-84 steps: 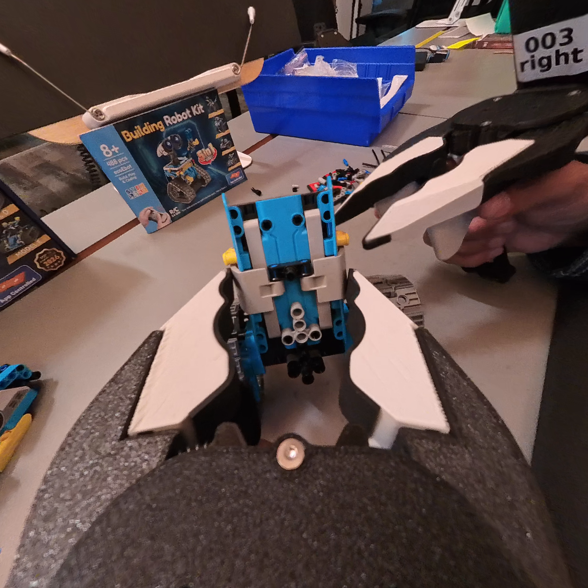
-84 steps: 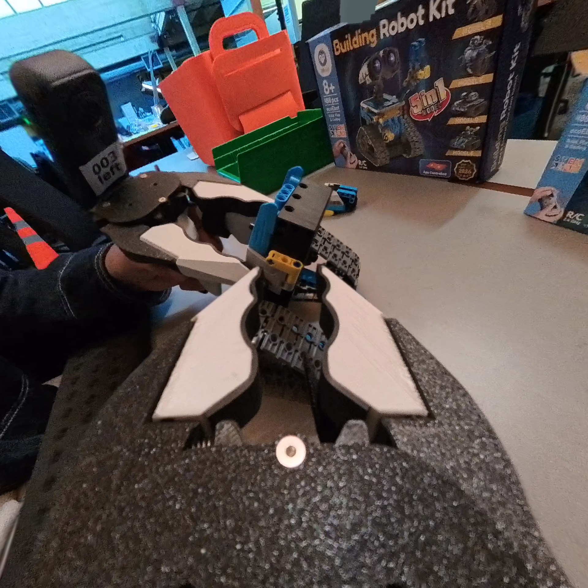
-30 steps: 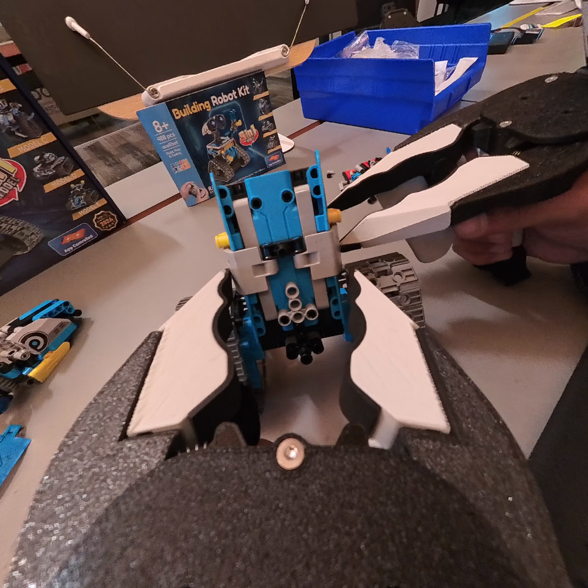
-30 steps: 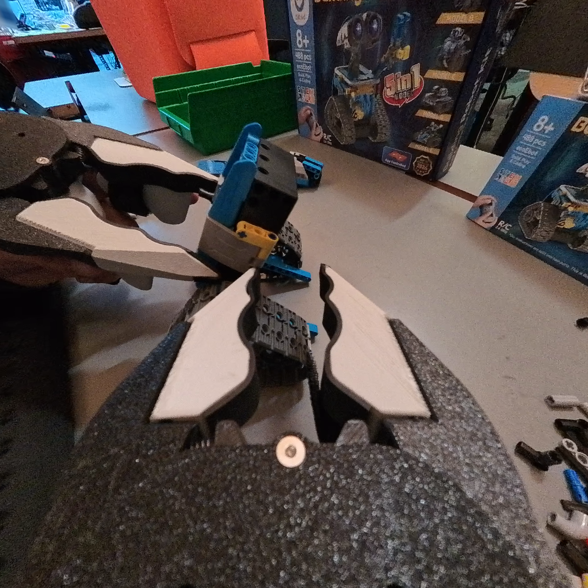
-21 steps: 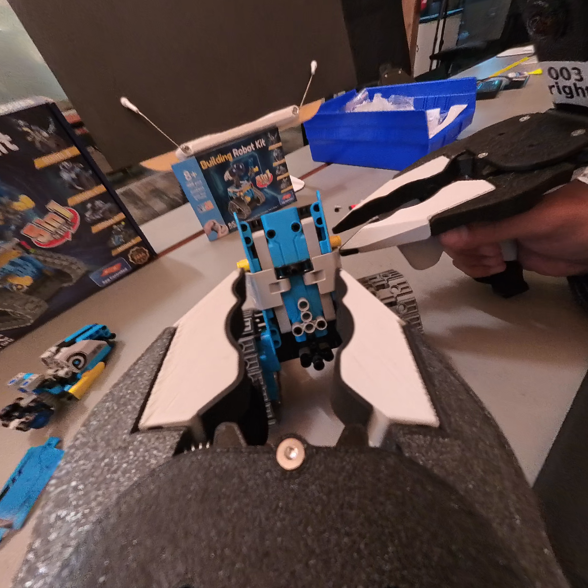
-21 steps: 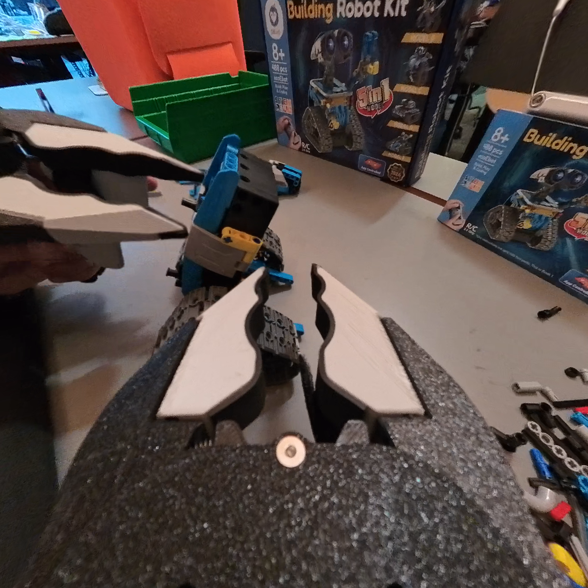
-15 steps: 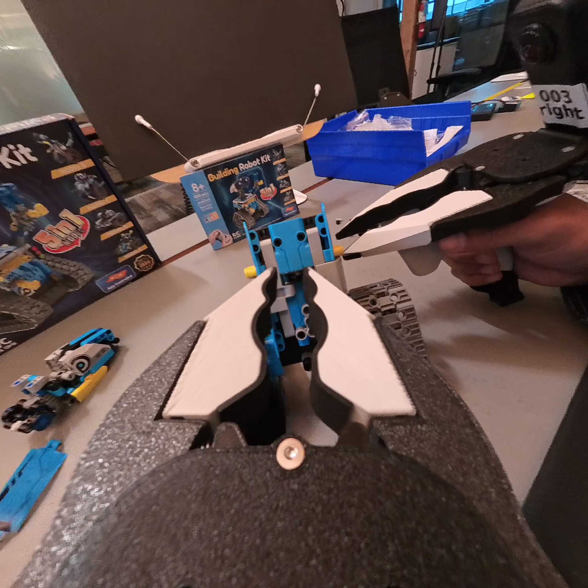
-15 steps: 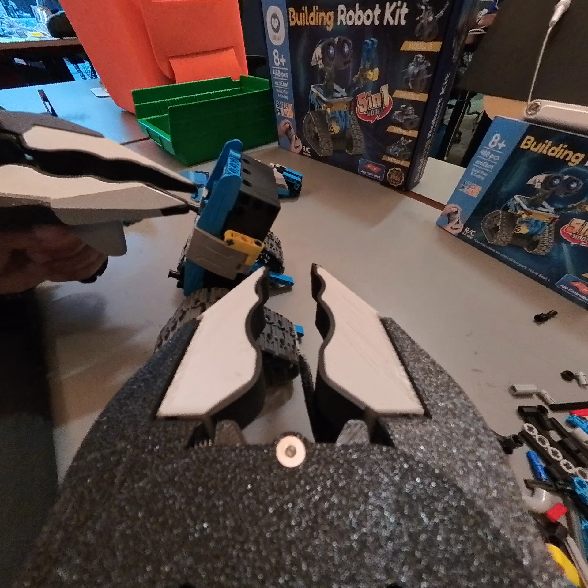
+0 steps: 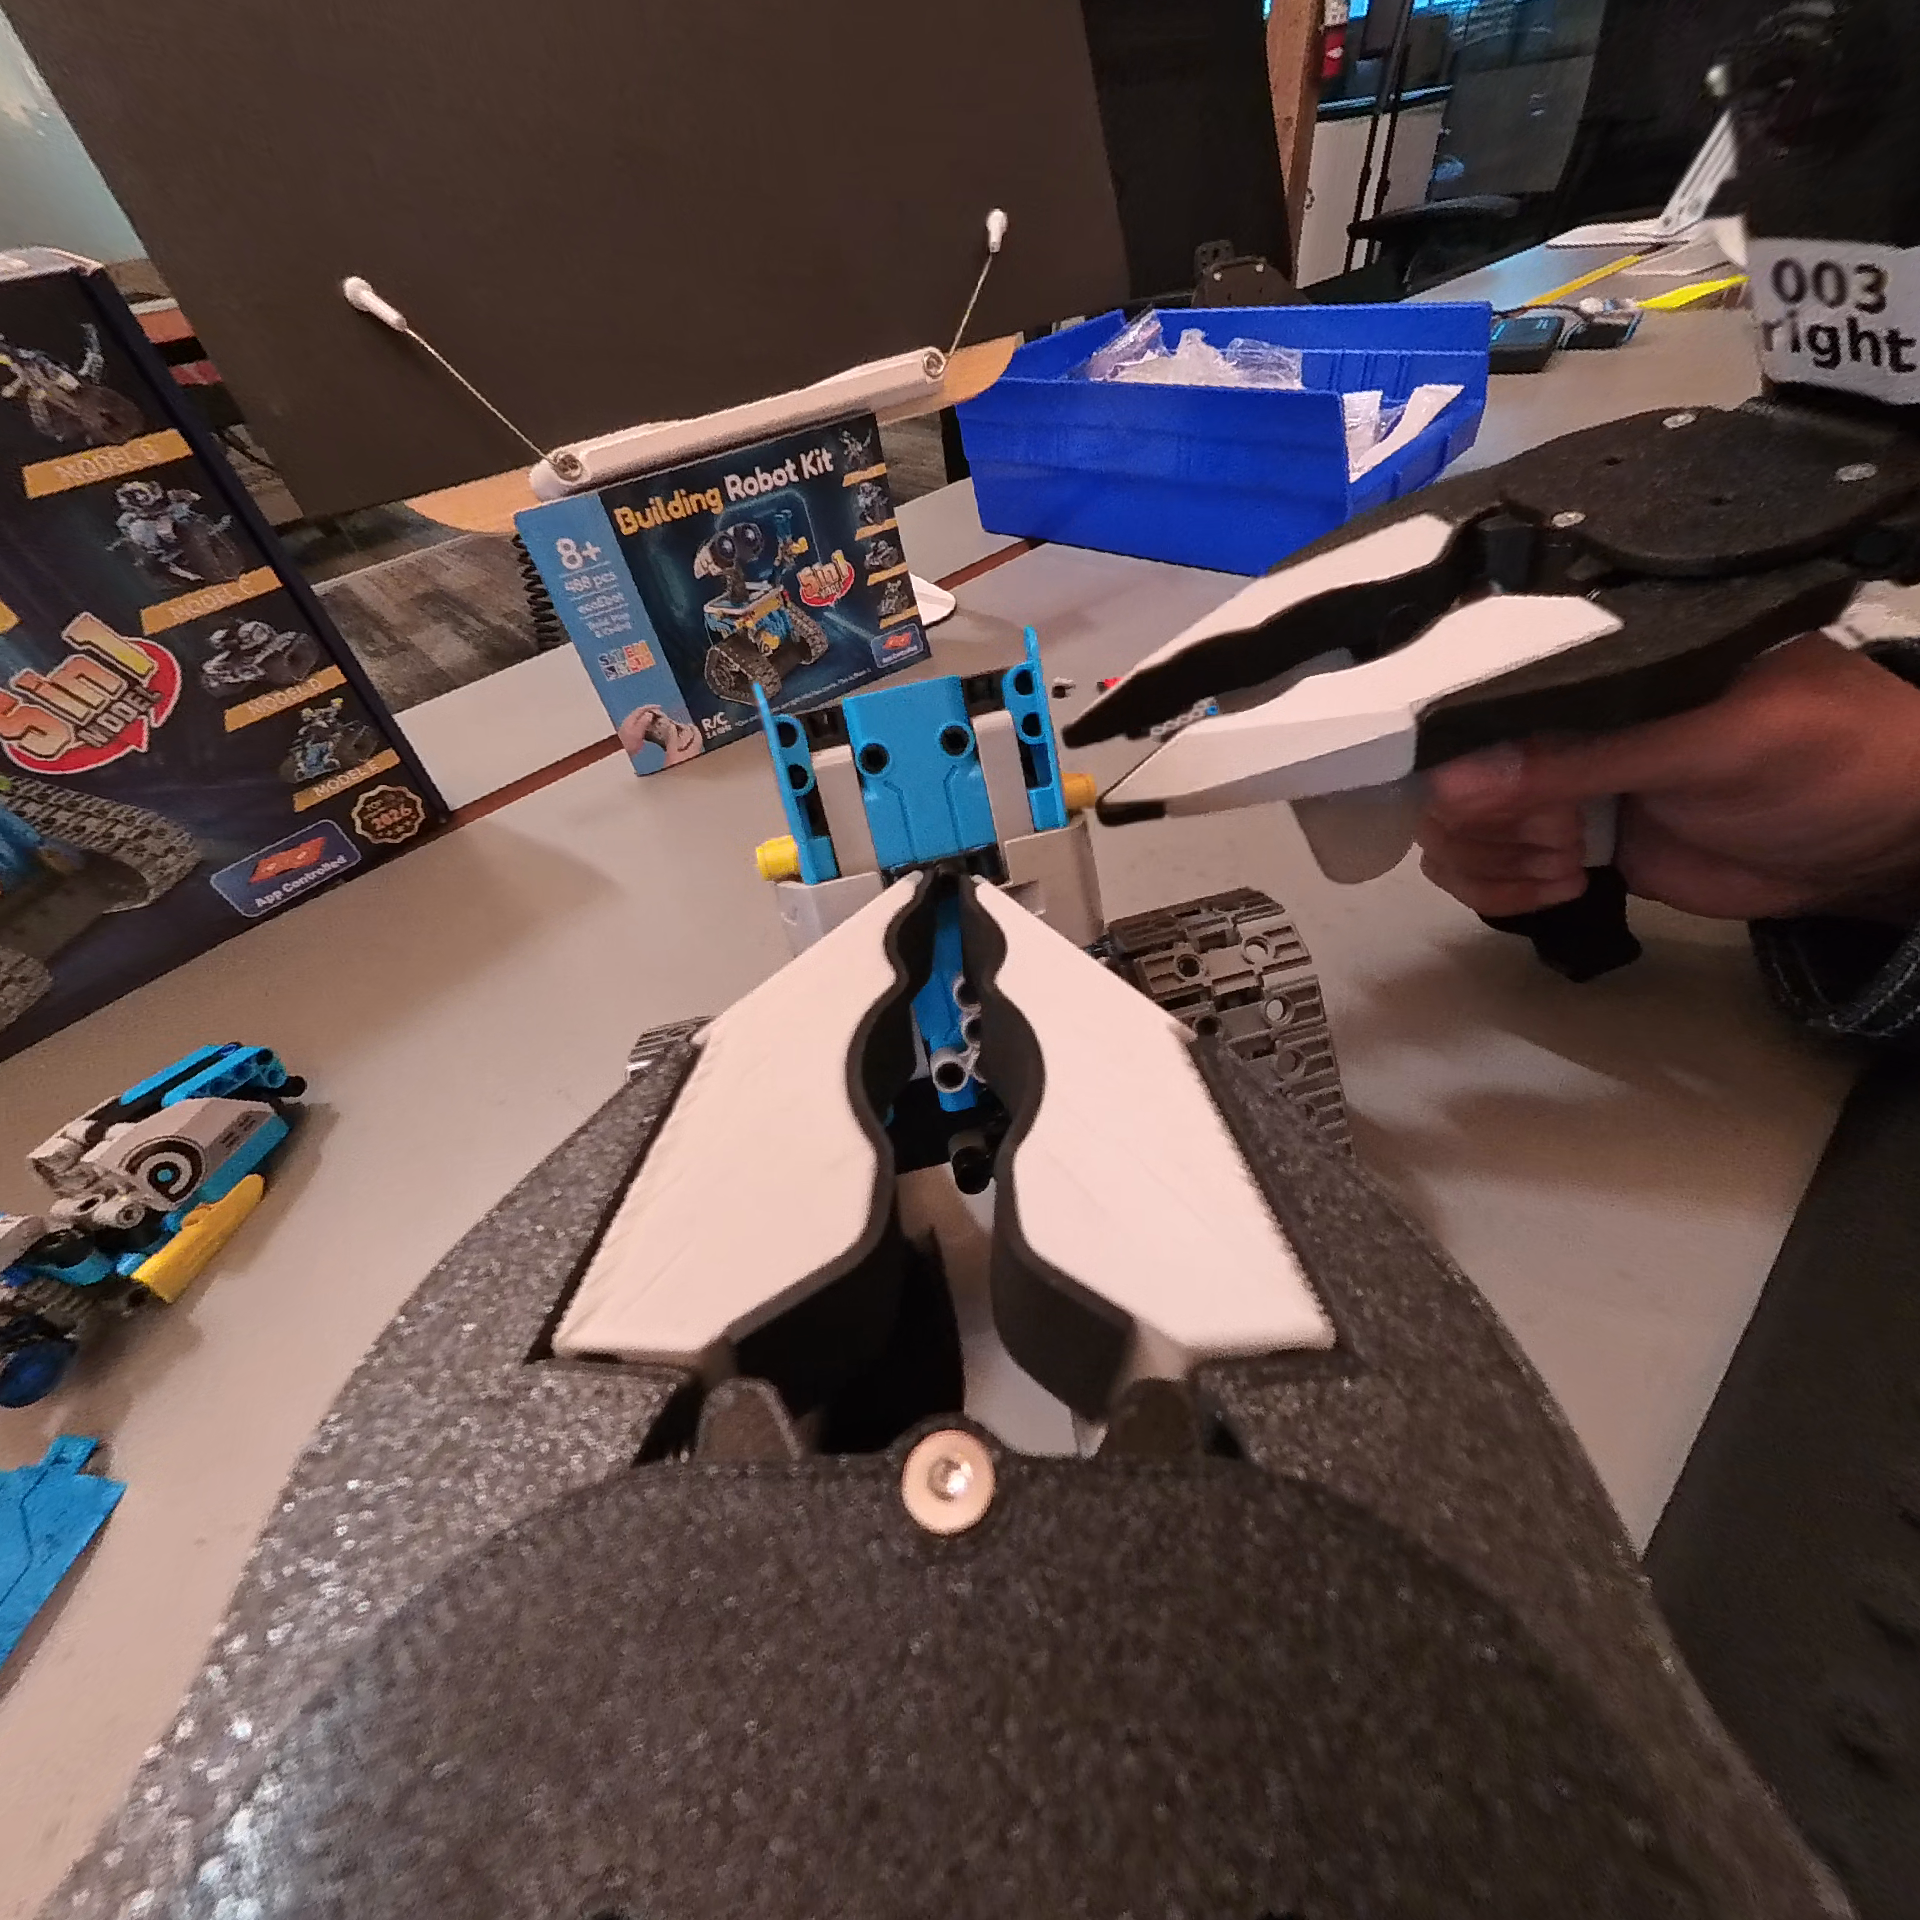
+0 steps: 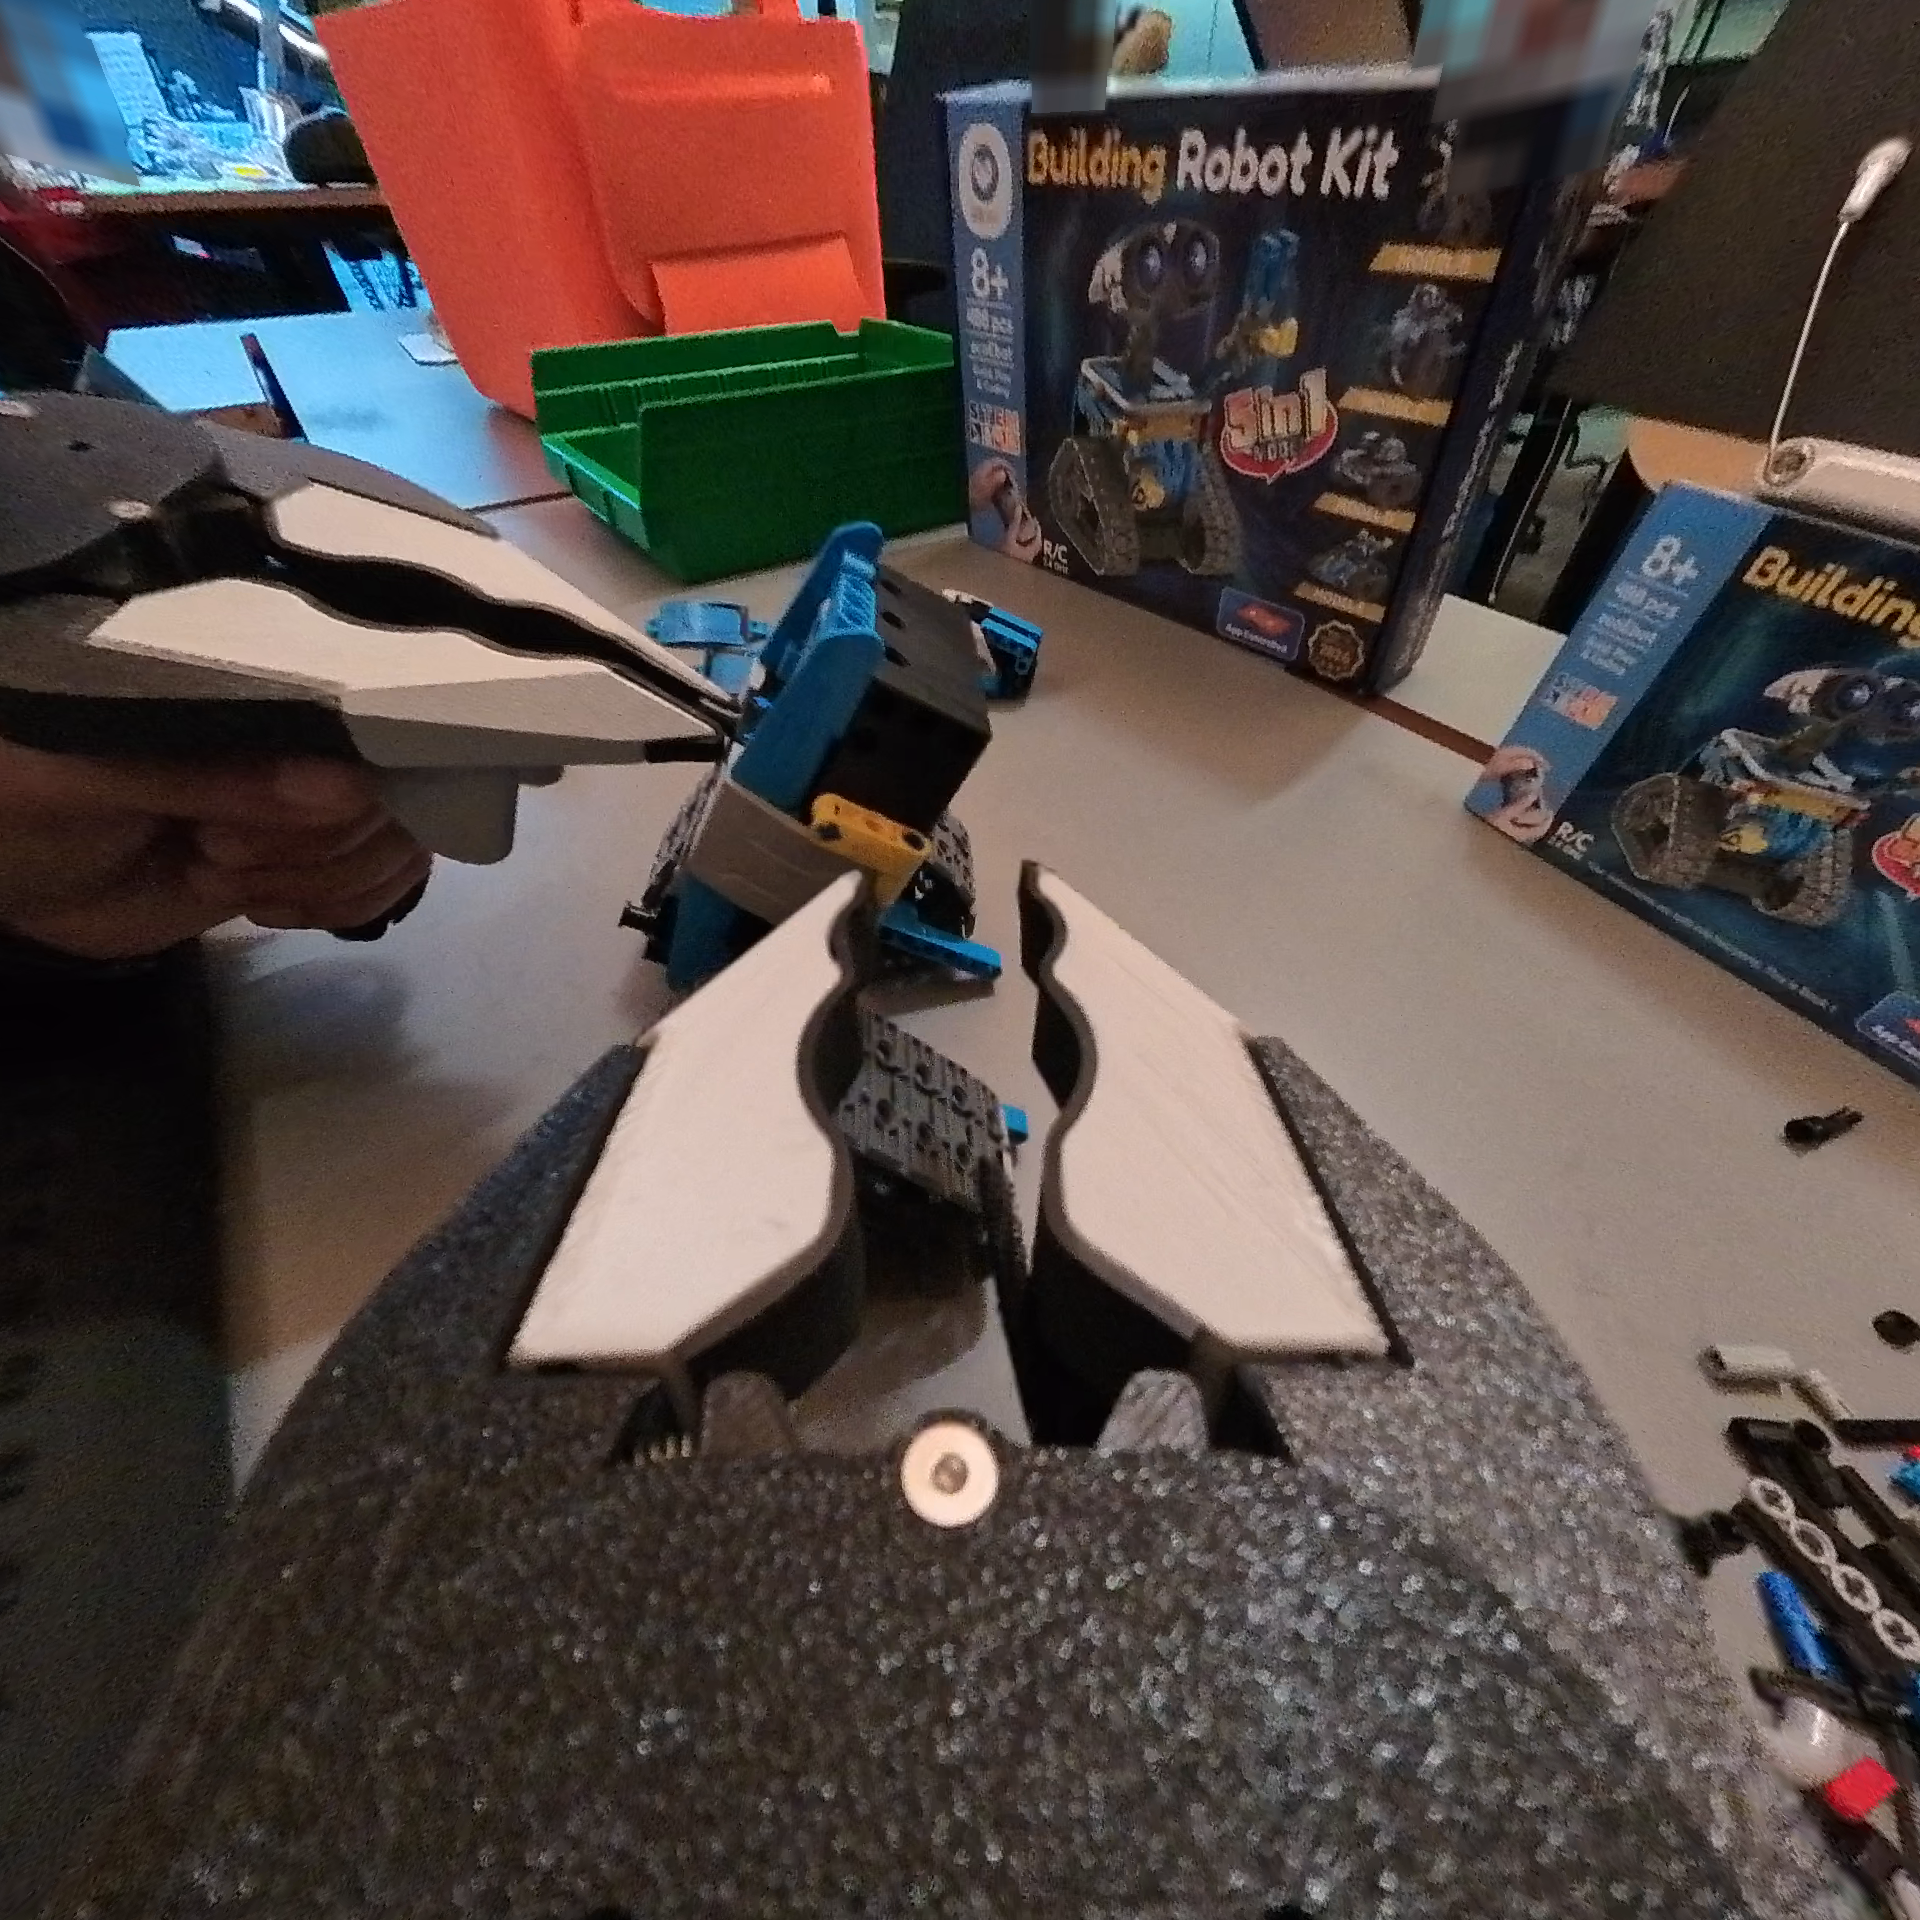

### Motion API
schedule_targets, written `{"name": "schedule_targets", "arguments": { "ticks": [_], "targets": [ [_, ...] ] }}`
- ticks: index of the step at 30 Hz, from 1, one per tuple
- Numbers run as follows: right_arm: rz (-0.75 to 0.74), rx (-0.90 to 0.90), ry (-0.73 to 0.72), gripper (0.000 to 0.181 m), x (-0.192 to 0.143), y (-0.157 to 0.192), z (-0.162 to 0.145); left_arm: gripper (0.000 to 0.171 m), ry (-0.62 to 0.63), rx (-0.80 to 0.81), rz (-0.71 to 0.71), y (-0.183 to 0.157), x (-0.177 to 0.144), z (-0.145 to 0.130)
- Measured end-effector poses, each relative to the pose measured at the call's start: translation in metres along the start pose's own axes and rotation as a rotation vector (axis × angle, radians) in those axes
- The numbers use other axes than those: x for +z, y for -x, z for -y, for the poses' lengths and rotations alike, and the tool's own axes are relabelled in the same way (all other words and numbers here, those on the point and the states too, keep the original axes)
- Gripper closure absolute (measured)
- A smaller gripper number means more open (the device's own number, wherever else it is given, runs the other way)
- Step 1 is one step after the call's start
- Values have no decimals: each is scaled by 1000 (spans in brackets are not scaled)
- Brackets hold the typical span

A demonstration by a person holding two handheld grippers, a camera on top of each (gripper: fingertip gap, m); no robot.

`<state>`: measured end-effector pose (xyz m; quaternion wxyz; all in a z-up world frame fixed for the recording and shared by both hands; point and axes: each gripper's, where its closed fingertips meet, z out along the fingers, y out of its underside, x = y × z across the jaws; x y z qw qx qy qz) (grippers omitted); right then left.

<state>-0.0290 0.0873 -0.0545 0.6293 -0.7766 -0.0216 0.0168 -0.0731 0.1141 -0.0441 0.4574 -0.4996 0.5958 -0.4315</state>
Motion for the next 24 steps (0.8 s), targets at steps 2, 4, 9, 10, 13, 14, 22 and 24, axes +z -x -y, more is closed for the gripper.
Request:
{"name": "schedule_targets", "arguments": {
  "ticks": [2, 4, 9, 10, 13, 14, 22, 24],
  "targets": [
    [33, -41, -65, 154, -6, 9, 13, 170, 0, -7, -11, -1, 0, 0],
    [43, -95, -131, 154, -12, 17, 25, 169, 2, -4, -13, -1, 0, 0],
    [17, -210, -157, 142, -14, 26, 34, 169, 3, 45, -4, -1, 0, 0],
    [54, -197, -153, 139, -12, 29, 36, 169, 3, 50, -5, -2, 0, 0],
    [112, -249, -103, 123, -10, 27, 46, 169, 1, 41, -18, -2, 0, 0],
    [151, -293, -79, 124, -11, 29, 51, 169, 0, 36, -24, -2, -1, 0],
    [542, -376, 347, 147, -14, 36, 62, 169, -37, 133, -331, -10, -25, -5],
    [604, -392, 404, 145, -6, 42, 51, 169, -67, 103, -460, -13, -40, -8]
  ]
}}
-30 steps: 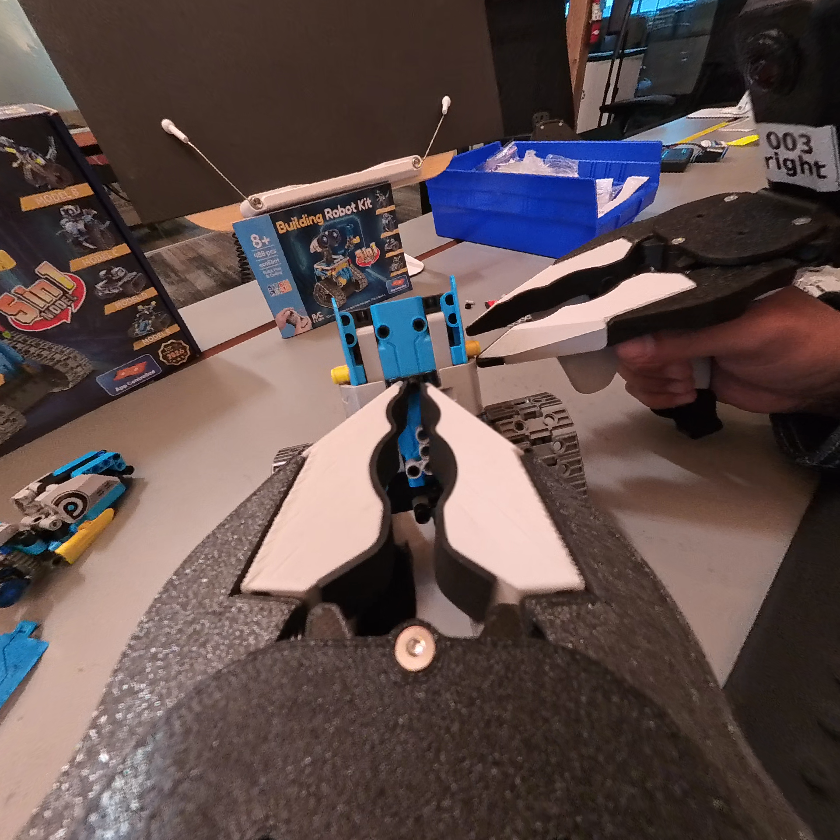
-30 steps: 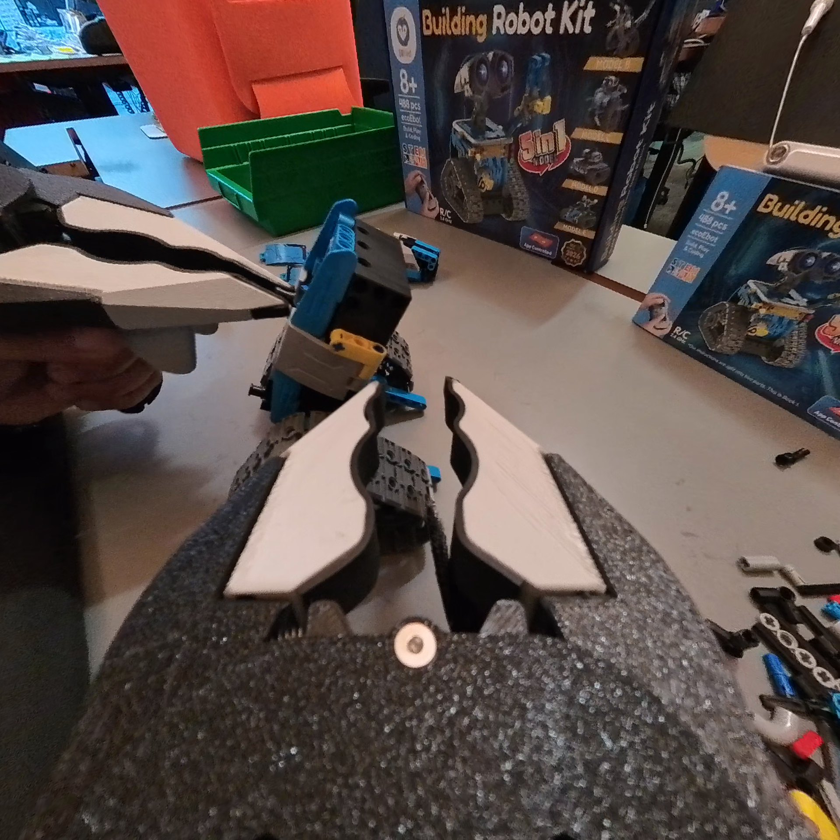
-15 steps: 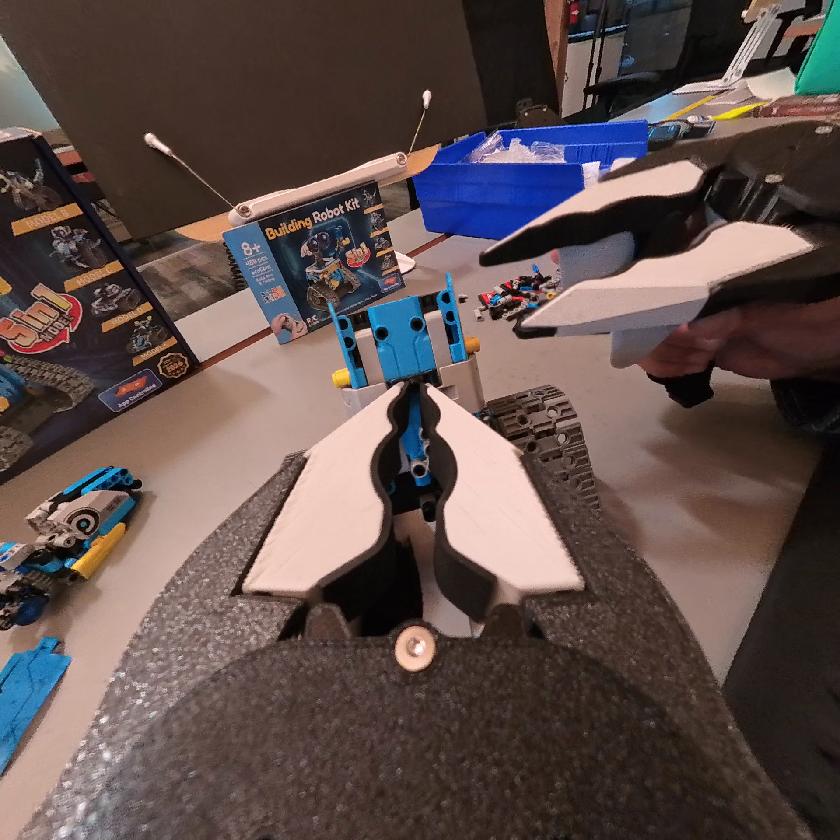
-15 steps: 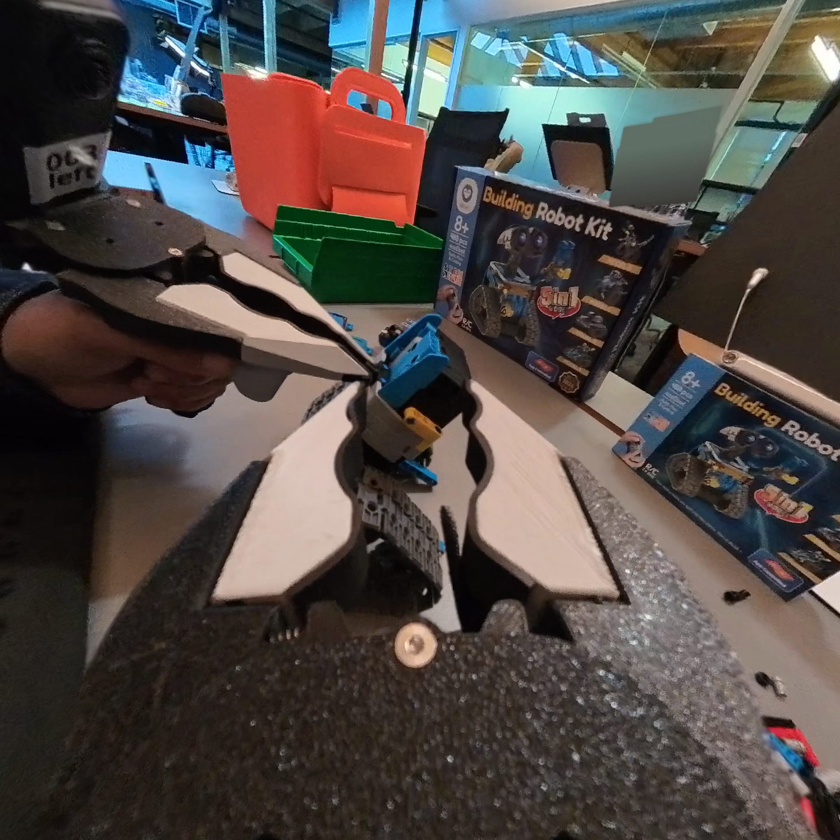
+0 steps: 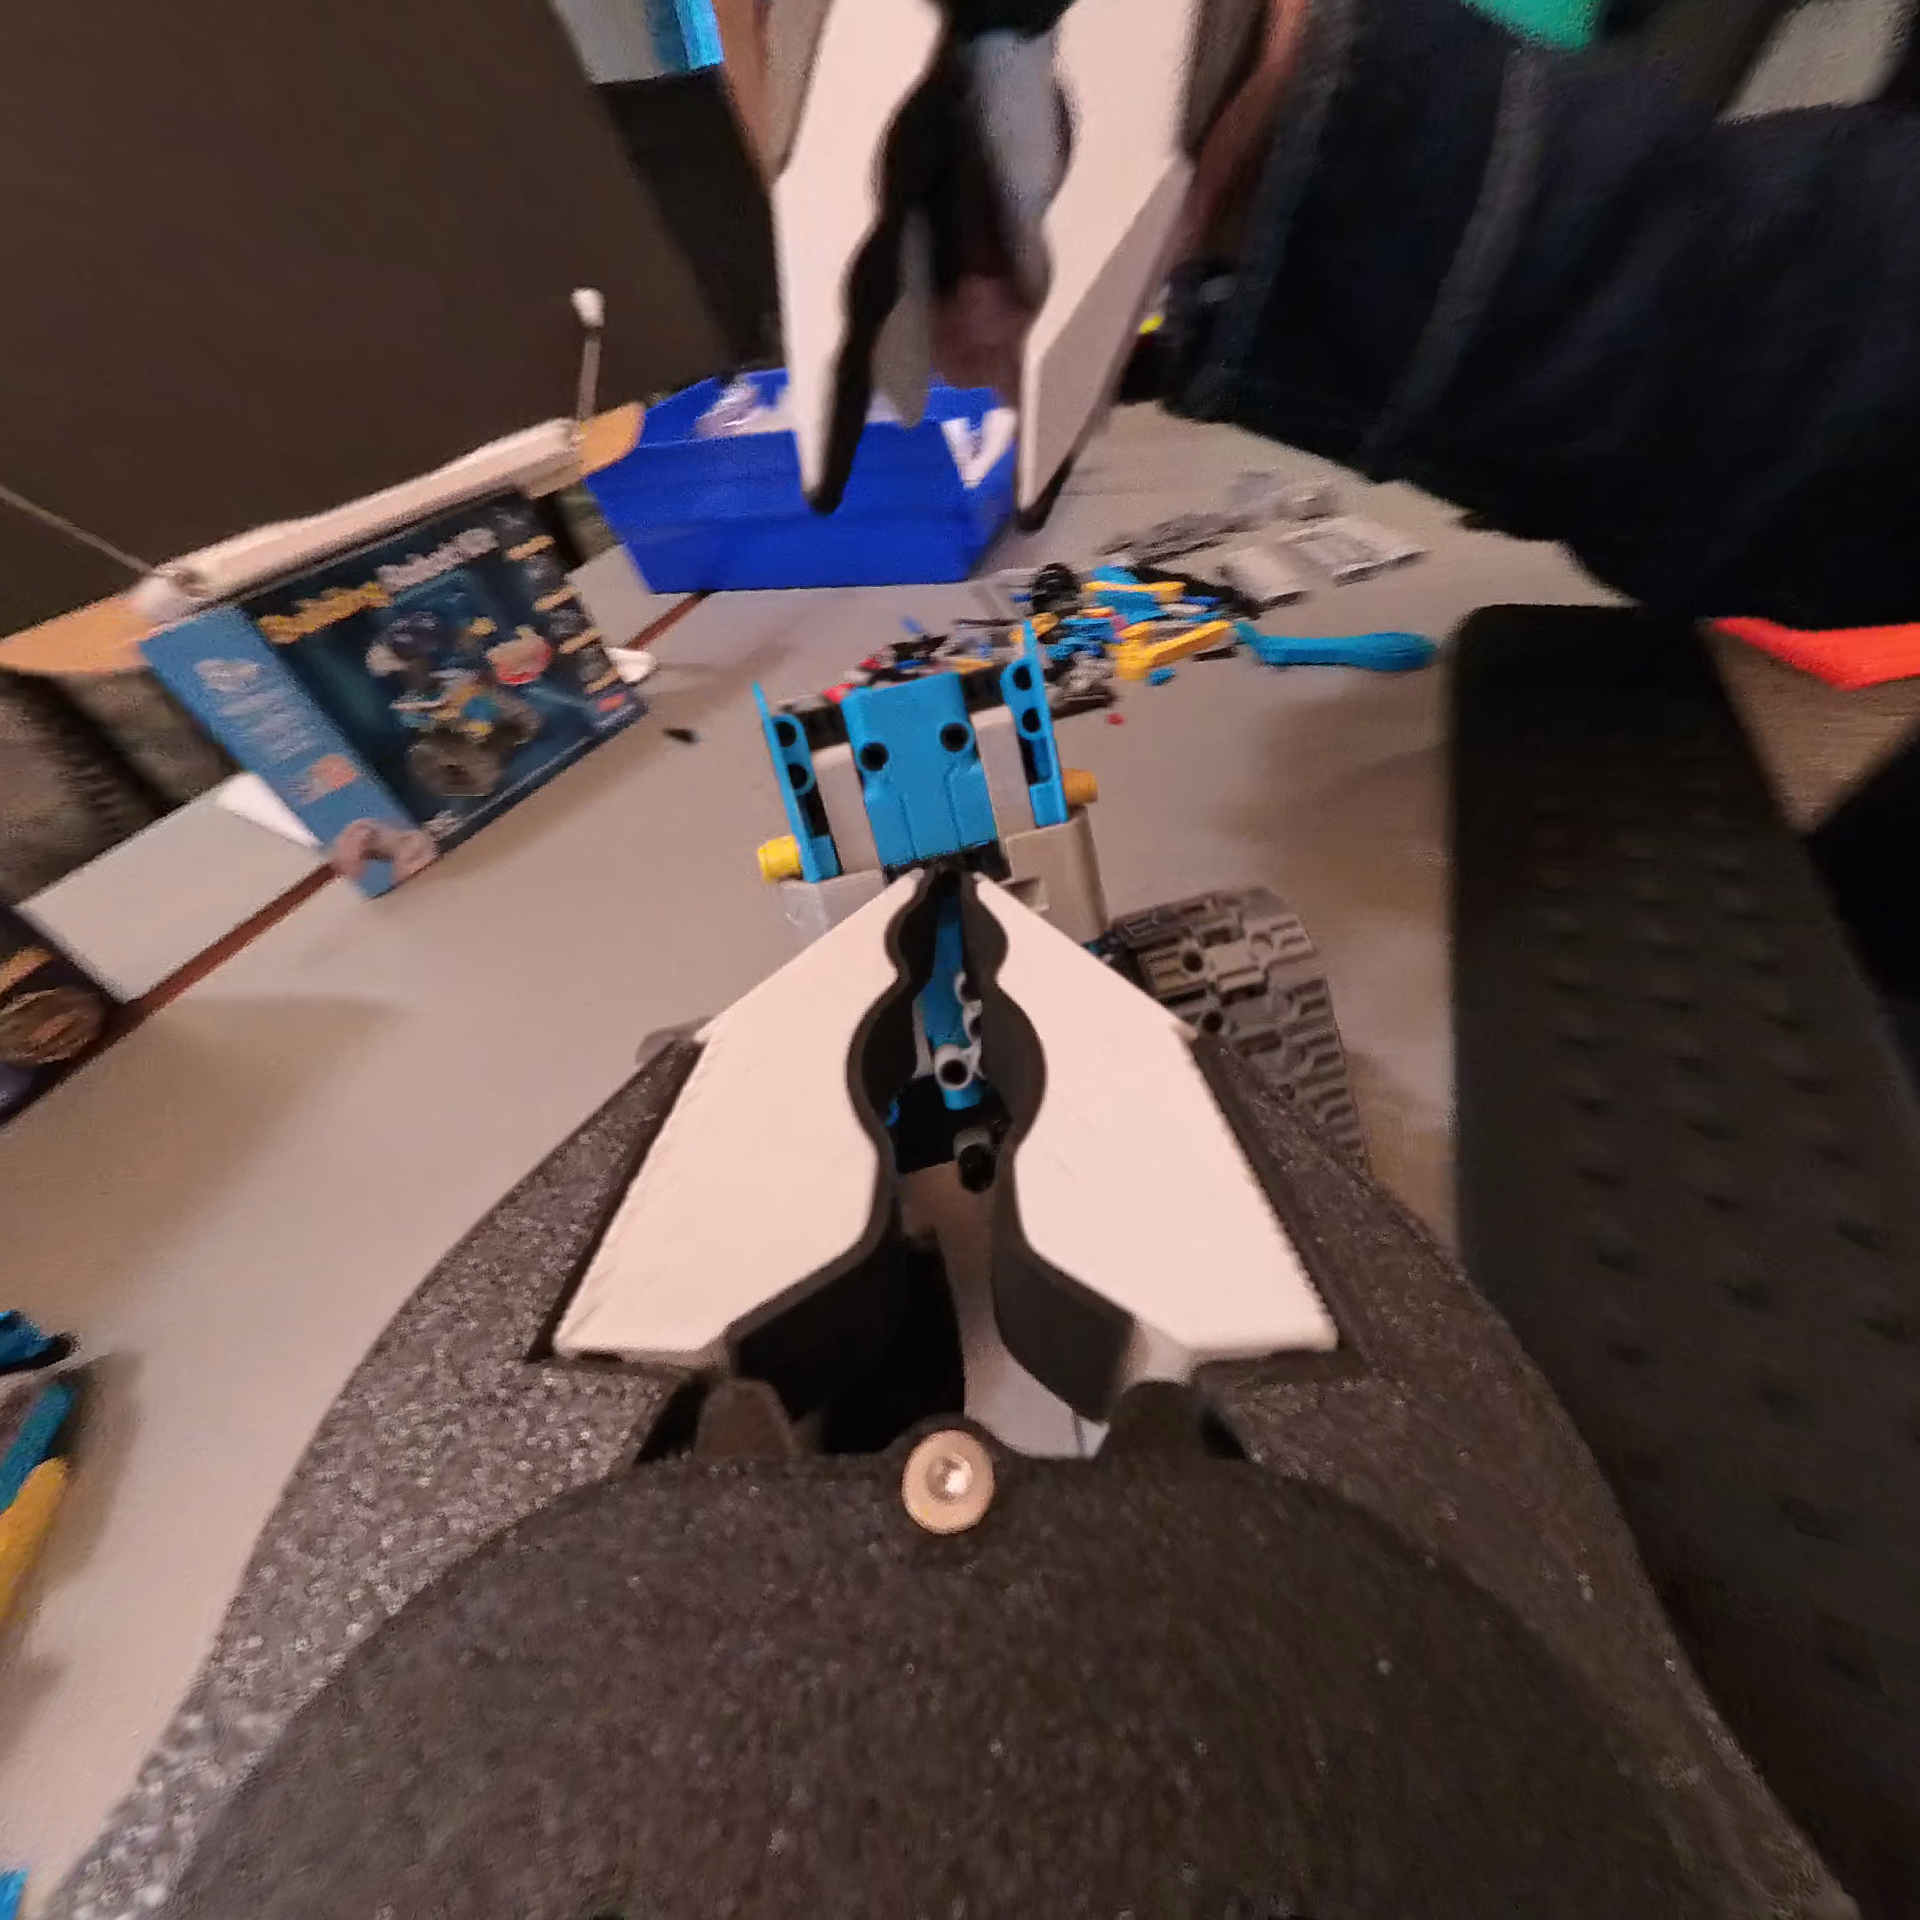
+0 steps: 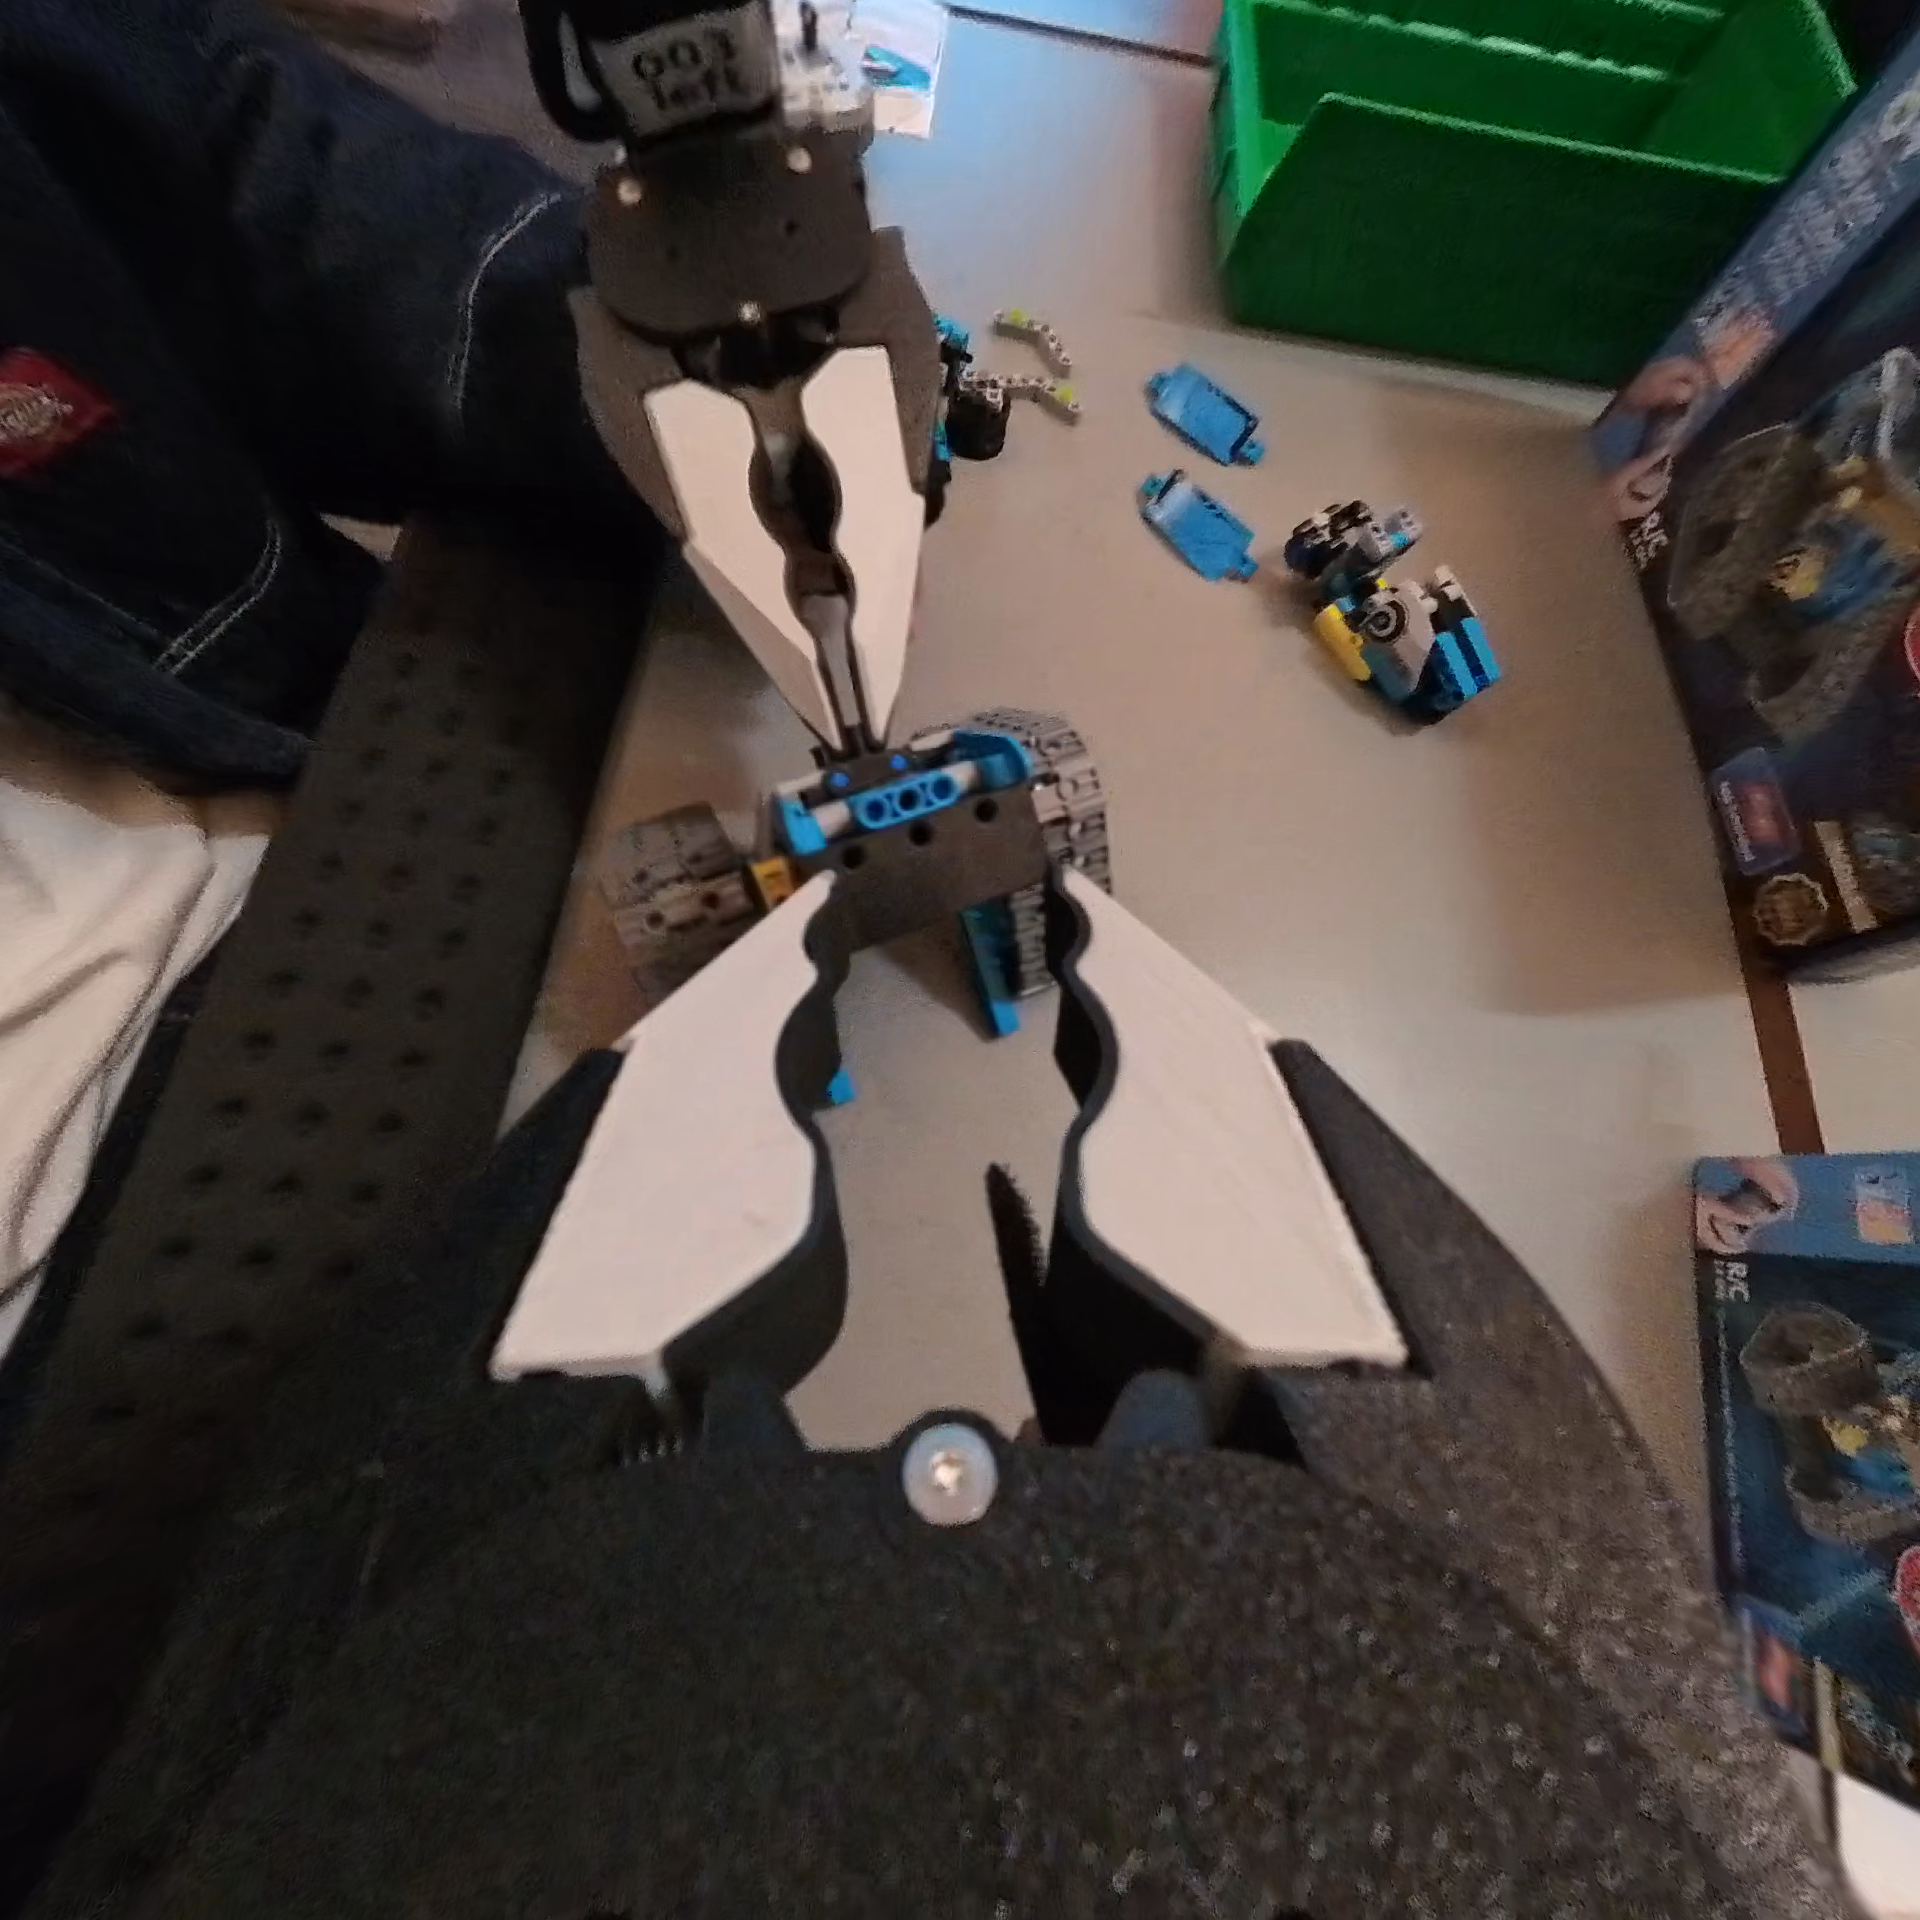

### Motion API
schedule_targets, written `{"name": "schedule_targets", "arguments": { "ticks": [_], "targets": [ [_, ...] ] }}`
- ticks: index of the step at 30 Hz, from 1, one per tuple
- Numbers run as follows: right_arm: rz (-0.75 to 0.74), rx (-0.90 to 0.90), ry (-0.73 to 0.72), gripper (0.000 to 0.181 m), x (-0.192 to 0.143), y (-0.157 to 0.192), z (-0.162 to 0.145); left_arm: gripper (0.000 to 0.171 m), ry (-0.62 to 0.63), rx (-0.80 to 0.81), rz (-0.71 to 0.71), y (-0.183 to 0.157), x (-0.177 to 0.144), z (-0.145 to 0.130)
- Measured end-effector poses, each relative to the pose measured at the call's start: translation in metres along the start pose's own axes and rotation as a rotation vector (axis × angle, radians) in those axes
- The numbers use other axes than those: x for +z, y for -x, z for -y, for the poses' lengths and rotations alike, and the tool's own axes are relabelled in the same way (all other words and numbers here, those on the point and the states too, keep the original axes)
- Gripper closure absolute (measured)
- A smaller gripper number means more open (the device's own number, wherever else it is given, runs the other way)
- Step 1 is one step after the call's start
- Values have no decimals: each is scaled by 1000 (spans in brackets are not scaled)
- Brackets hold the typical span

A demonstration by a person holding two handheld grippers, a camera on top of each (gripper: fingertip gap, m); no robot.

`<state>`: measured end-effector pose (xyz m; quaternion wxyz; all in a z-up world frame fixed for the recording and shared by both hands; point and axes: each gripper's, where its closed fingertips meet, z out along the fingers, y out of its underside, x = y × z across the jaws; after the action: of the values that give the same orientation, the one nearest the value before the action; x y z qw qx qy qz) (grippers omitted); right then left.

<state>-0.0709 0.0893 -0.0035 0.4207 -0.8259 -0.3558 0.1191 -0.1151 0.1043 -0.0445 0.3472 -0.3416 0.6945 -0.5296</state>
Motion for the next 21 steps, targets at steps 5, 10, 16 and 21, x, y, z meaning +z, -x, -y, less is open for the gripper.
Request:
{"name": "schedule_targets", "arguments": {
  "ticks": [5, 10, 16, 21],
  "targets": [
    [155, -34, -51, 153, 27, 20, 11, 169, -62, -103, -112, 2, -20, -4],
    [175, -33, 9, 161, 44, 23, 13, 169, -58, -76, -88, 3, -19, -4],
    [171, -1, 141, 167, 42, 21, 10, 170, -47, -86, -81, 3, -16, -3],
    [166, 2, 192, 168, 41, 20, 7, 171, -47, -96, -47, 4, -14, -2]
  ]
}}
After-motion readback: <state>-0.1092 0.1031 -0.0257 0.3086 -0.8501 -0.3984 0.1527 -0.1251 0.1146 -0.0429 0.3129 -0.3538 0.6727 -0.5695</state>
